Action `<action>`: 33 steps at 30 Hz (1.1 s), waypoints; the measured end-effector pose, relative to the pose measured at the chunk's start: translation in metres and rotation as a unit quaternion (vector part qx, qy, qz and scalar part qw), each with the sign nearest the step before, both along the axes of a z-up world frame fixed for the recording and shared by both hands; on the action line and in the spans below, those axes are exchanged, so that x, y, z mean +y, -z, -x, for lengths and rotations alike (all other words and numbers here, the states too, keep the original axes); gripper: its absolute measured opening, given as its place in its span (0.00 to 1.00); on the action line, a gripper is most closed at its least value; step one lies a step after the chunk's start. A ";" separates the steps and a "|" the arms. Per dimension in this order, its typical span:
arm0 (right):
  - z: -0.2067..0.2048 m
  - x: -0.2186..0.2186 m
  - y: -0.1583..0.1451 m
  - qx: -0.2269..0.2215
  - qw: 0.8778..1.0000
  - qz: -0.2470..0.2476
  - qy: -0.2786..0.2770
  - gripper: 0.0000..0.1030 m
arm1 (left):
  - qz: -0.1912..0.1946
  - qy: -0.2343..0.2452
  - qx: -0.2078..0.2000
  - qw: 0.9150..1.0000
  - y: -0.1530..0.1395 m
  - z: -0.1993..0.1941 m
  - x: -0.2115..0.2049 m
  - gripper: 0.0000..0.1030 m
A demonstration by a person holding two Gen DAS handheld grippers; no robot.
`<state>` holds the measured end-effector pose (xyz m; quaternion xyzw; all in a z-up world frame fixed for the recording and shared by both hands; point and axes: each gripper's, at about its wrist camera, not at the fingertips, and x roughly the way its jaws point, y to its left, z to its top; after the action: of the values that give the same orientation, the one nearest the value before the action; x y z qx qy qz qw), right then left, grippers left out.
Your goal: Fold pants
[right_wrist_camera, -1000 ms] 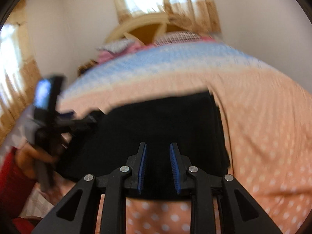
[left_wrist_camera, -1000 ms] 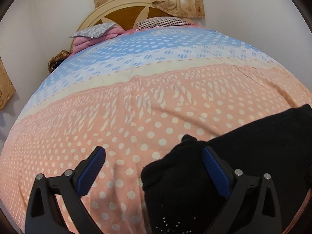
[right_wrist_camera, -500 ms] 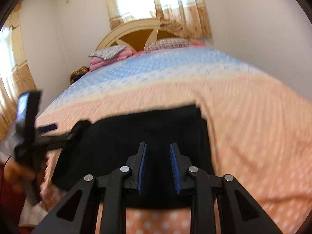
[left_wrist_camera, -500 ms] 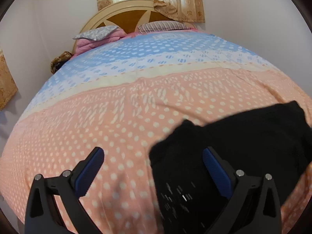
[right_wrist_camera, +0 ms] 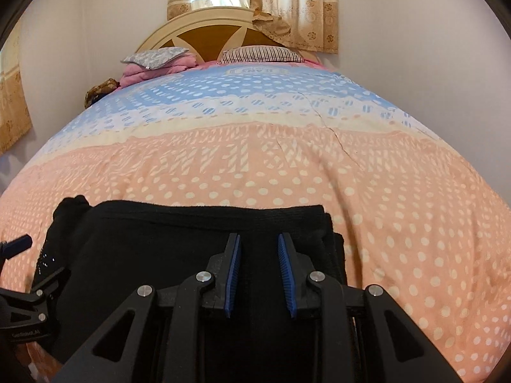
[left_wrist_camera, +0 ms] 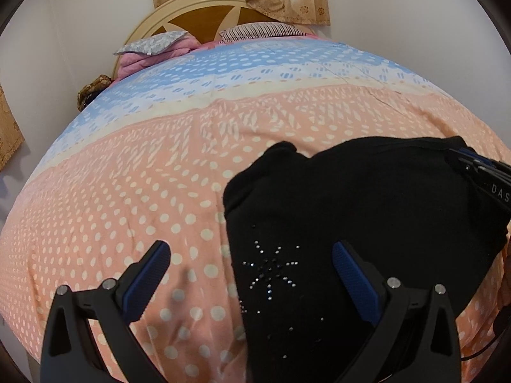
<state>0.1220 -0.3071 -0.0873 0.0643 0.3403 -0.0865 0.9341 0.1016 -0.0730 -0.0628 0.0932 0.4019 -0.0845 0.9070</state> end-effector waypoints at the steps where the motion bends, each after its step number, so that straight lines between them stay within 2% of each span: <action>1: 0.000 -0.002 0.001 -0.003 1.000 -0.006 0.001 0.25 | 0.003 0.000 0.002 1.000 0.001 0.000 0.001 1.00; 8: 0.004 -0.002 0.001 -0.011 1.000 -0.010 -0.001 0.26 | 0.015 0.002 0.011 1.000 0.000 0.000 0.005 1.00; 11: 0.010 0.000 -0.009 -0.018 1.000 -0.005 -0.006 0.26 | 0.048 0.014 0.030 0.998 -0.005 0.006 0.021 1.00; 13: 0.019 -0.001 -0.021 -0.035 0.999 -0.030 -0.014 0.26 | 0.070 0.016 0.033 0.997 -0.005 0.016 0.038 1.00; 15: 0.028 0.006 -0.039 -0.066 0.994 -0.073 -0.056 0.27 | 0.085 0.017 0.040 0.995 -0.002 0.022 0.047 1.00; 16: 0.028 0.014 -0.047 -0.072 0.991 -0.082 -0.081 0.29 | 0.102 0.020 0.050 0.993 0.000 0.026 0.051 1.00; 17: 0.025 0.024 -0.053 -0.076 0.987 -0.090 -0.108 0.42 | 0.114 0.026 0.057 0.991 0.001 0.028 0.052 1.00; 18: 0.021 0.032 -0.057 -0.076 0.984 -0.097 -0.130 0.59 | 0.131 0.038 0.066 0.988 0.003 0.031 0.050 1.00; 20: 0.009 0.055 -0.065 -0.077 0.973 -0.116 -0.183 0.66 | 0.135 0.051 0.075 0.987 0.009 0.033 0.043 1.00; 22: -0.008 0.084 -0.068 -0.063 0.961 -0.123 -0.241 0.66 | 0.136 0.049 0.095 0.985 0.021 0.034 0.037 0.97; 23: -0.019 0.102 -0.067 -0.045 0.957 -0.107 -0.267 0.66 | 0.147 0.048 0.099 0.983 0.024 0.034 0.036 0.92; 25: -0.037 0.137 -0.061 -0.007 0.951 -0.043 -0.306 0.66 | 0.164 0.048 0.096 0.981 0.024 0.035 0.038 0.87; 26: -0.047 0.155 -0.058 0.010 0.945 0.003 -0.328 0.63 | 0.165 0.048 0.094 0.981 0.024 0.035 0.038 0.84; 27: -0.053 0.167 -0.056 0.018 0.938 0.030 -0.344 0.55 | 0.167 0.047 0.092 0.980 0.024 0.035 0.039 0.82; 29: -0.064 0.180 -0.055 0.039 0.924 0.050 -0.377 0.50 | 0.174 0.045 0.091 0.979 0.023 0.037 0.044 0.77; 33: -0.088 0.195 -0.053 0.083 0.893 0.097 -0.432 0.37 | 0.180 0.045 0.090 0.979 0.024 0.040 0.051 0.76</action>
<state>0.2102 -0.1117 -0.0342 -0.1875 0.4007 0.2885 0.8492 0.0613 -0.0221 -0.0873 -0.0619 0.4552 -0.2040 0.8645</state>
